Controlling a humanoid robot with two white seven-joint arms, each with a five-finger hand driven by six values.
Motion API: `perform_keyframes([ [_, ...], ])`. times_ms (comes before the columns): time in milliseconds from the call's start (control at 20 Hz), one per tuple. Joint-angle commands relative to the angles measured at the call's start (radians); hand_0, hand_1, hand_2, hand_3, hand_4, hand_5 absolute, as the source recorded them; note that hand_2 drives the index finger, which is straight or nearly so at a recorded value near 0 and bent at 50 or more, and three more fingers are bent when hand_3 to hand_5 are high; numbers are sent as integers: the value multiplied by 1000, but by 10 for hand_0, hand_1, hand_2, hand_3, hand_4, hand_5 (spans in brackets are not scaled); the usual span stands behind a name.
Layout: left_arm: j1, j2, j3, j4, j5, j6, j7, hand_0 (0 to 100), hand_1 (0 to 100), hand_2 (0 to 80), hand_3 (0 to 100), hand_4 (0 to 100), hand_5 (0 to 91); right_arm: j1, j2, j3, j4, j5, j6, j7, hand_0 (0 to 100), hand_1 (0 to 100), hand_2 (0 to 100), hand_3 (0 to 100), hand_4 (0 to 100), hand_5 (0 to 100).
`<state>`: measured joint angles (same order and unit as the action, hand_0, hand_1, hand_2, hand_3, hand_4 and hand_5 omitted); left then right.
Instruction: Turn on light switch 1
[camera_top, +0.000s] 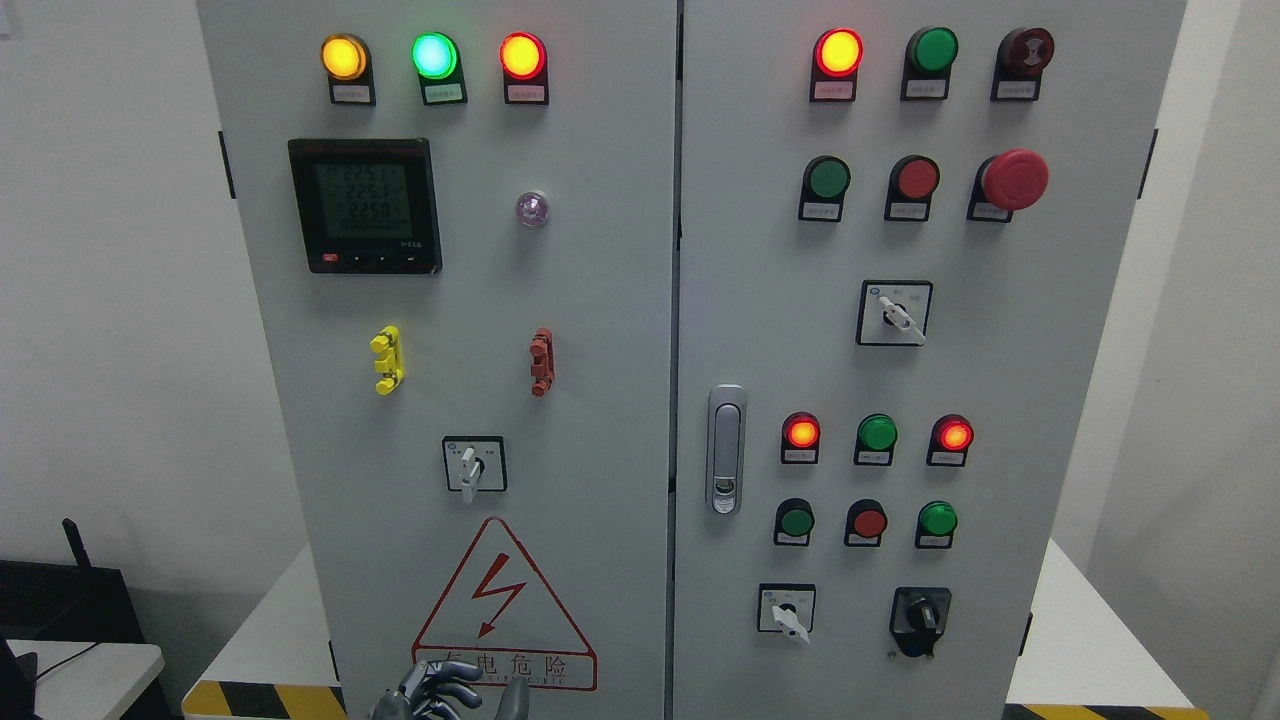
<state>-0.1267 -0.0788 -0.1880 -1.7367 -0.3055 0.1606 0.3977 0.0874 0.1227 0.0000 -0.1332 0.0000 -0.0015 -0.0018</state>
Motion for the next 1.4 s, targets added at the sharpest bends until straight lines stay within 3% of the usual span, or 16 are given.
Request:
perform_keyframes([
  [0, -25, -22, -22, -3, 46, 2, -13, 24, 498, 506, 724, 817, 739, 0, 0, 20, 0, -26, 0, 0, 120, 389, 0, 0, 0, 0],
  [300, -62, -27, -16, -29, 48, 25, 0, 87, 468, 511, 731, 820, 724, 0, 0, 20, 0, -26, 0, 0, 120, 389, 0, 0, 0, 0],
  [550, -82, -29, -15, -30, 46, 69, 26, 109, 518, 487, 724, 816, 724, 0, 0, 20, 0, -26, 0, 0, 120, 389, 0, 0, 0, 0],
  [1000, -132, -33, -13, -27, 46, 79, 21, 151, 441, 465, 719, 815, 722, 0, 0, 20, 0, -26, 0, 0, 120, 389, 0, 0, 0, 0],
  [1350, -183, -36, -1, -23, 43, 126, 26, 156, 452, 463, 713, 812, 720, 0, 0, 20, 0, -26, 0, 0, 120, 389, 0, 0, 0, 0],
])
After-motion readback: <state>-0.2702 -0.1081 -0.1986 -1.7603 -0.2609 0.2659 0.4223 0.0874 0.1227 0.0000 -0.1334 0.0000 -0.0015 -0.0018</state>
